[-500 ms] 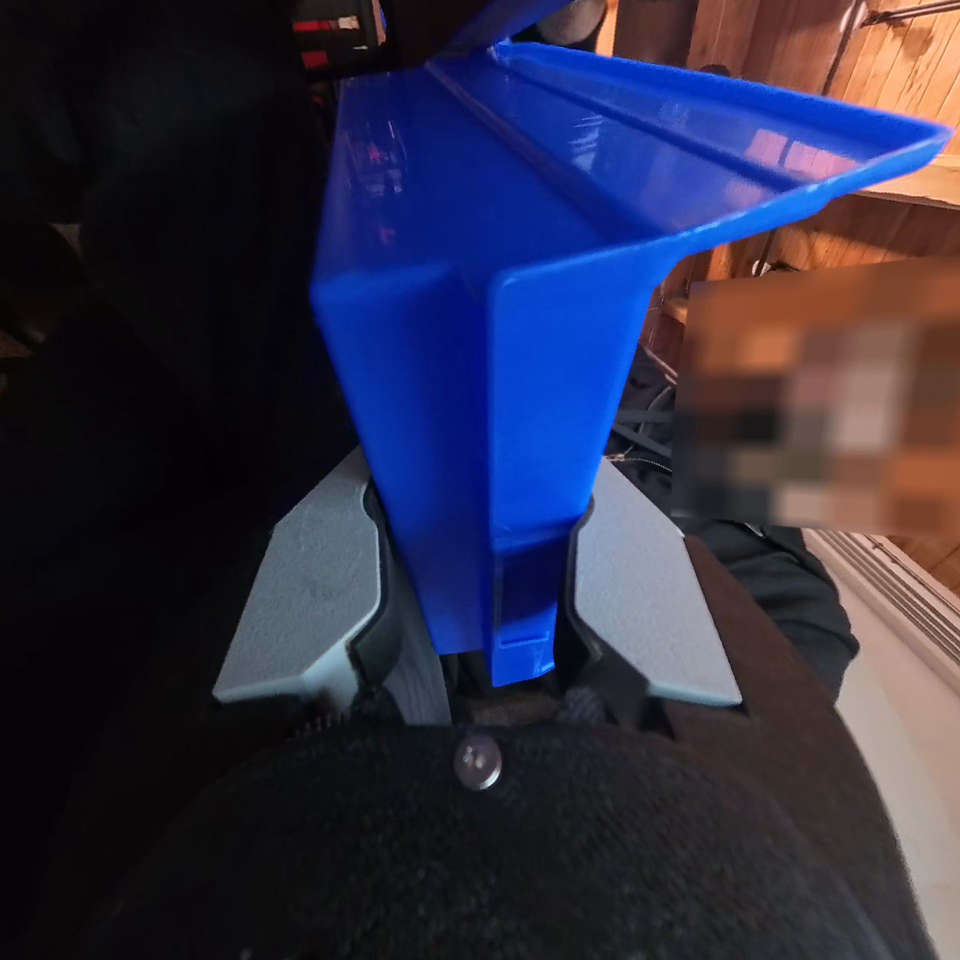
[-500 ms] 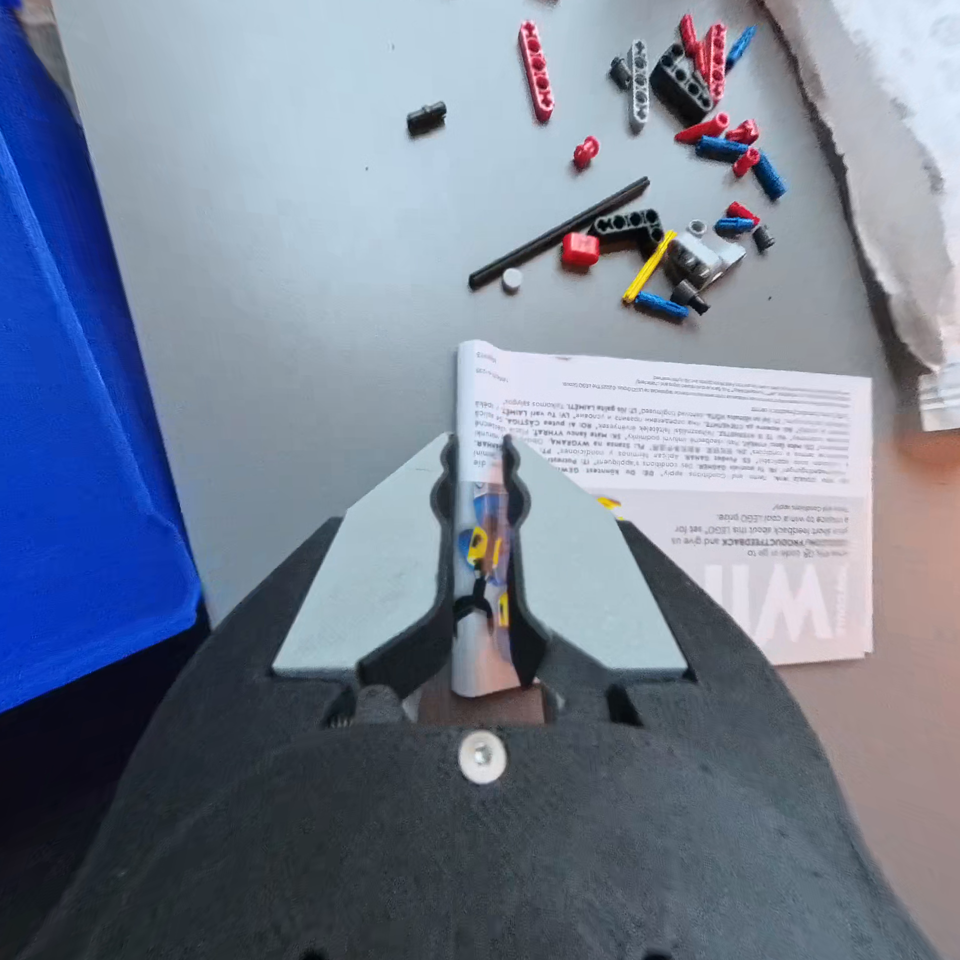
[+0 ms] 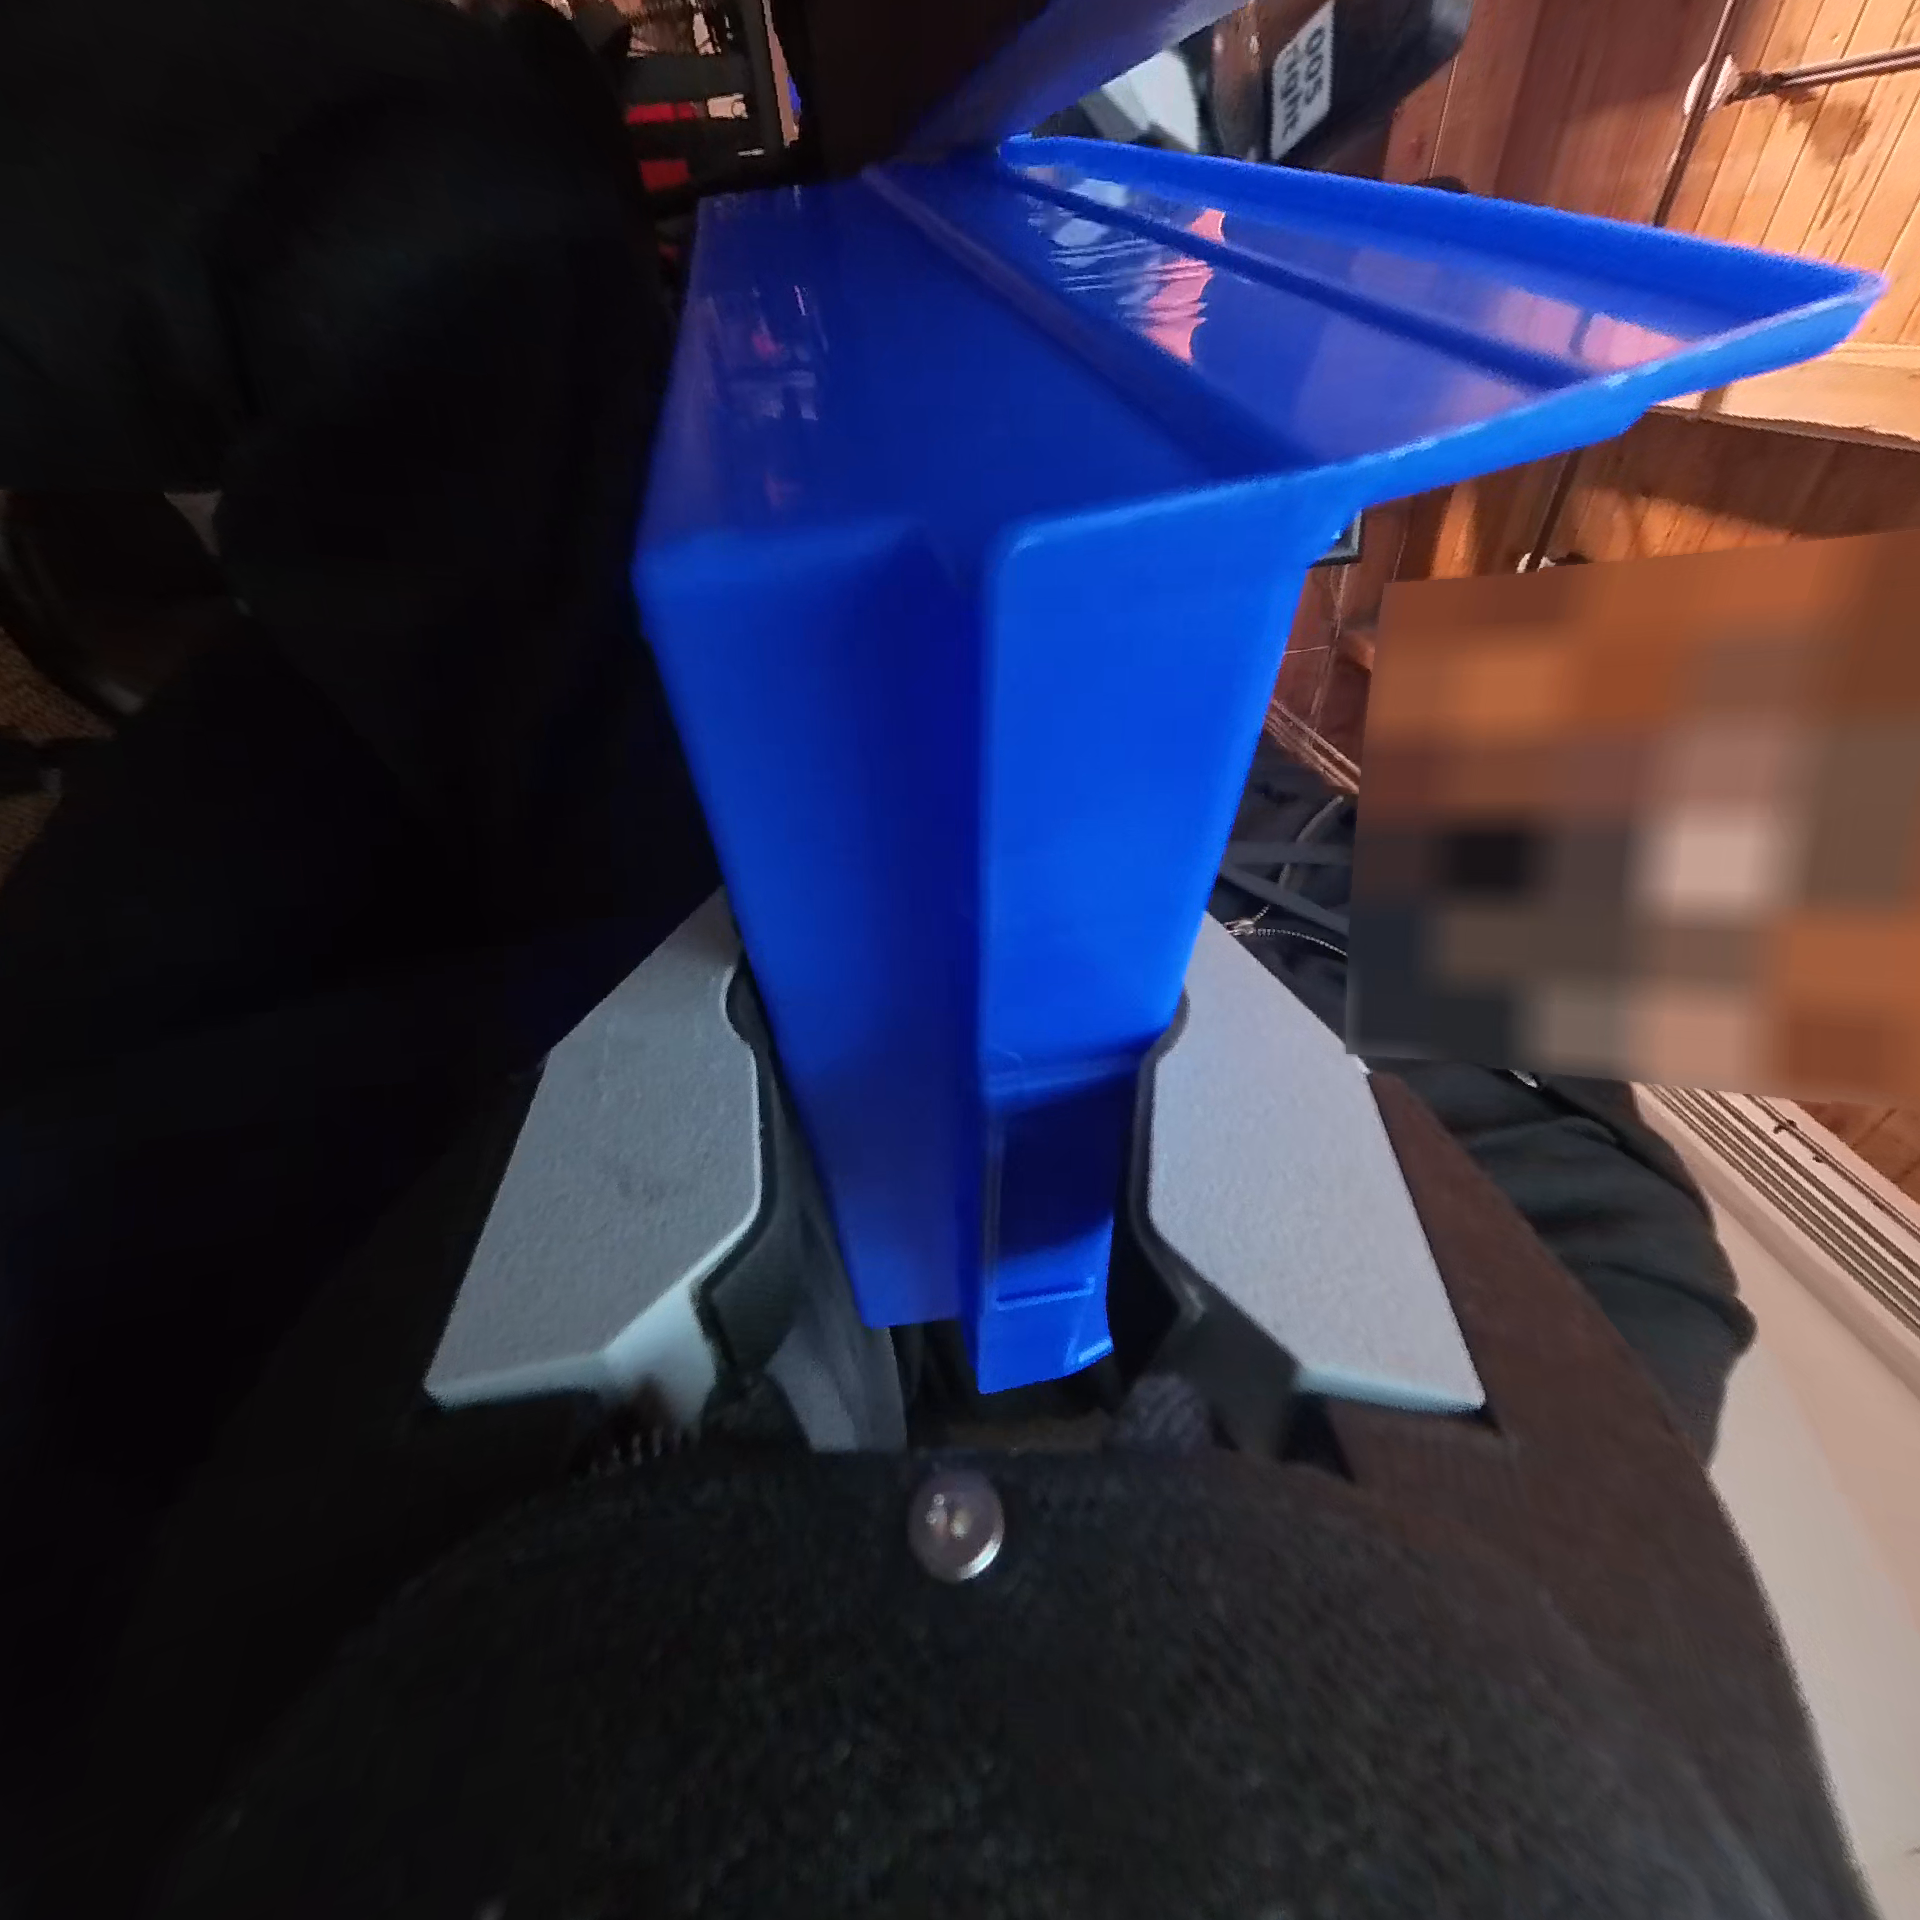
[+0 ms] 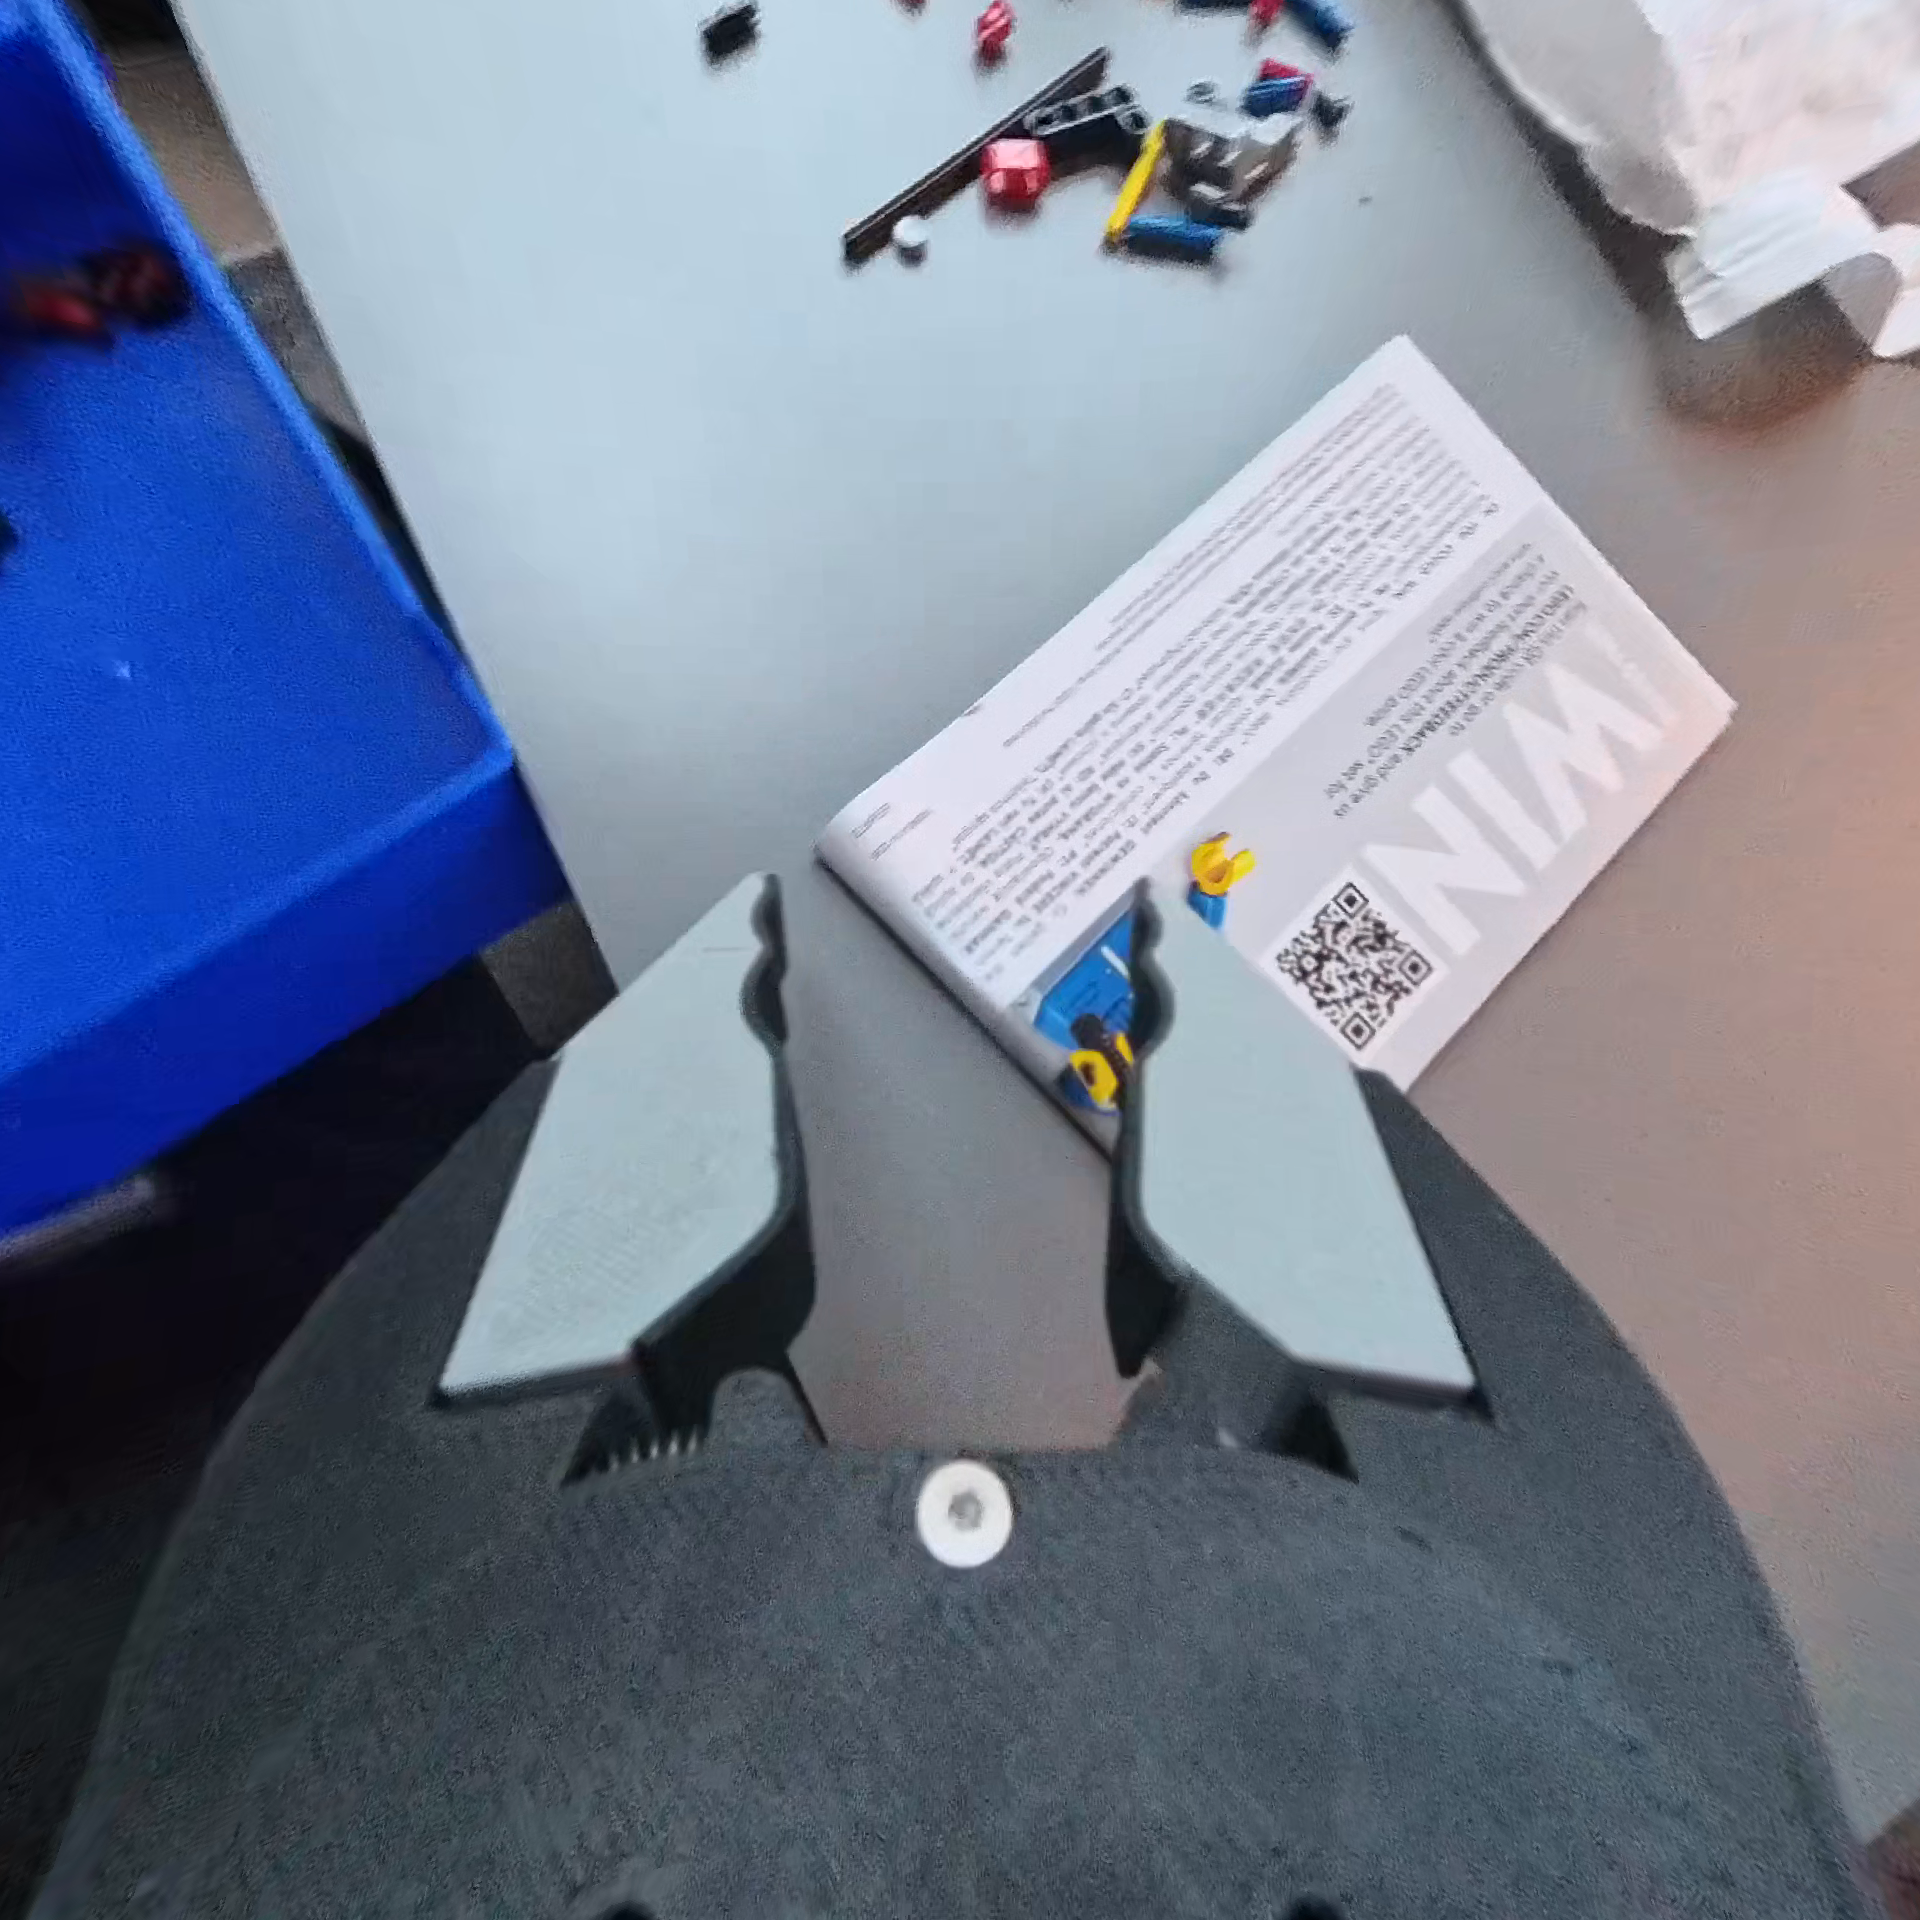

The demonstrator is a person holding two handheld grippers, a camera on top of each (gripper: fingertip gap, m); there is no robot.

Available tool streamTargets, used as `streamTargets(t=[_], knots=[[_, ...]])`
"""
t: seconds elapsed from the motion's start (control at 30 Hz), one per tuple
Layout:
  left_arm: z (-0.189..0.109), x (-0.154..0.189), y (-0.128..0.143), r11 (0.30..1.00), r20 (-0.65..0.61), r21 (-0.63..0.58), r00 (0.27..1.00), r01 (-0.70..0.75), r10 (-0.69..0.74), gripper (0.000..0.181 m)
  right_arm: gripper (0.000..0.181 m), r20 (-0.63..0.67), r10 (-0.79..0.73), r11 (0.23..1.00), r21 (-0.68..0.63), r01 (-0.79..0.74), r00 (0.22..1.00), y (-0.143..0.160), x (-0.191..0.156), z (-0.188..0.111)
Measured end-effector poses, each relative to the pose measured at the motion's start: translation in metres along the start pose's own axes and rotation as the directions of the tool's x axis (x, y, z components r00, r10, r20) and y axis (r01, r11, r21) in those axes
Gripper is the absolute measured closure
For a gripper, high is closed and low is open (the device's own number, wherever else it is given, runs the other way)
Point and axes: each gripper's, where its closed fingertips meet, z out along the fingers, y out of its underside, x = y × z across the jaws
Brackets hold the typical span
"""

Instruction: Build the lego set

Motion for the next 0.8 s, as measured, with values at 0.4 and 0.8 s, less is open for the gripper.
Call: streamTargets(t=[0.4, 0.8], knots=[[-0.011, -0.003, -0.021, 1.0, -0.044, -0.031, 0.999, -0.004, 0.002, 0.111, 0.026, -0.291, 0.425, 0.882, -0.077, -0.464, 0.857, 0.02, 0.05, 0.037], [-0.003, 0.005, -0.026, 0.994, -0.081, -0.102, 0.996, -0.034, 0.026, 0.111, 0.042, -0.056, 0.199, 0.96, -0.192, -0.206, 0.978, 0.024, 0.056, 0.026]])
